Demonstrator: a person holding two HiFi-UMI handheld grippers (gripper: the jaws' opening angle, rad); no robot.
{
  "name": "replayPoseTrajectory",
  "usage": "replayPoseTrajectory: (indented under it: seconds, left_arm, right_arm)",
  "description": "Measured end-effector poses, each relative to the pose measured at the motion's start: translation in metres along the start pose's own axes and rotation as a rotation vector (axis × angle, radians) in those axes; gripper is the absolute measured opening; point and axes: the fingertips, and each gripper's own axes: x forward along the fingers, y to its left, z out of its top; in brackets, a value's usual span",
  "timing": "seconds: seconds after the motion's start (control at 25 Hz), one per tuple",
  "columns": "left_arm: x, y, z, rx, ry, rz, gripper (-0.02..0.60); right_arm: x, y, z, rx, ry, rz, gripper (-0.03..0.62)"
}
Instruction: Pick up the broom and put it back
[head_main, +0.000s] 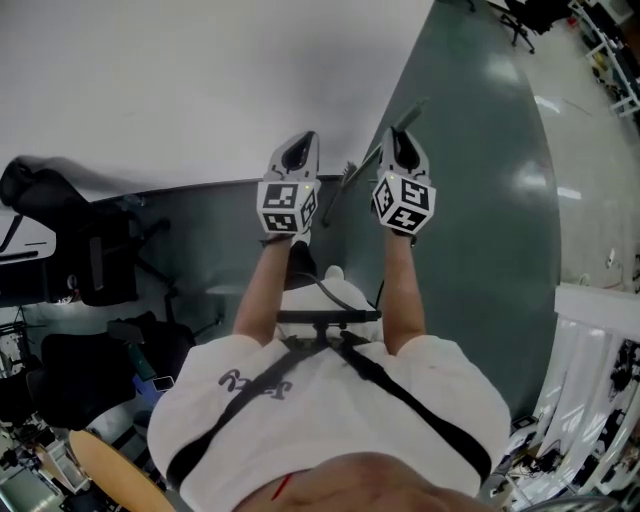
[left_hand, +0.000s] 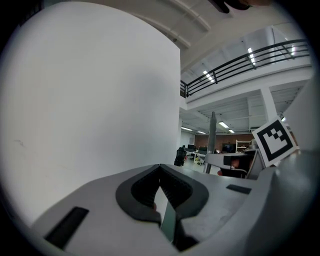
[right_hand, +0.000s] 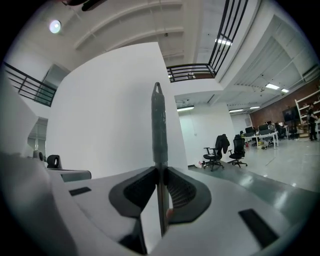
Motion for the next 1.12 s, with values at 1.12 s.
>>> replayPoseTrajectory:
  seconds: [1.12]
  left_arm:
    - [-0.035, 0.035, 0.085, 0.019, -0.13, 0.126, 0.012]
  right_arm:
    - [-0.018, 0.114, 0.089, -0.091, -0.14, 0.247, 0.078]
